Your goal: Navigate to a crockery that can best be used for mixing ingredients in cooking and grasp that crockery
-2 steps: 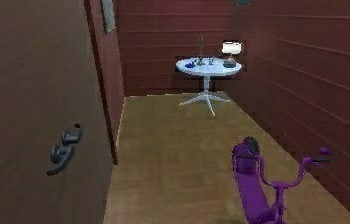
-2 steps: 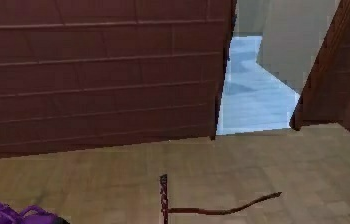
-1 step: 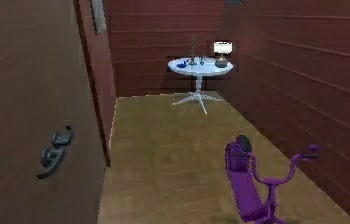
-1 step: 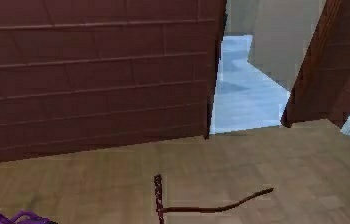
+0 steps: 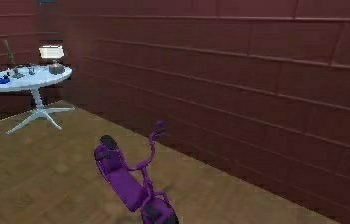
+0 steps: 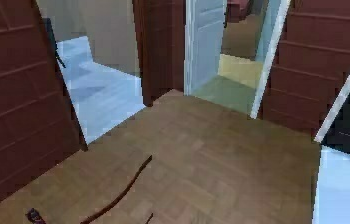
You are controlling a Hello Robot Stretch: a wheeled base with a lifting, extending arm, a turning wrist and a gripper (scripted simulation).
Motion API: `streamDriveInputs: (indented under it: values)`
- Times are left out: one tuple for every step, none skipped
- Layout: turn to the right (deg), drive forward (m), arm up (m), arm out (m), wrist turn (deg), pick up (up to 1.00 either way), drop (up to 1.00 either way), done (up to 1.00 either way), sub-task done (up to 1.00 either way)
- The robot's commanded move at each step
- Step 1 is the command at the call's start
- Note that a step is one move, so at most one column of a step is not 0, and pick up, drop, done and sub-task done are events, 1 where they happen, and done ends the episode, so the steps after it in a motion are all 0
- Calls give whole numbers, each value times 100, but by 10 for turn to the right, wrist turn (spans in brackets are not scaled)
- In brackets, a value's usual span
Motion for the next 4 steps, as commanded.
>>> streamDriveInputs:
  values:
    - [450, 0, 0, 0, 0, 0, 0, 0, 0]
    - [450, 0, 0, 0, 0, 0, 0, 0, 0]
    - [330, 0, 0, 0, 0, 0, 0, 0, 0]
    - [0, 15, 0, 0, 0, 0, 0, 0, 0]
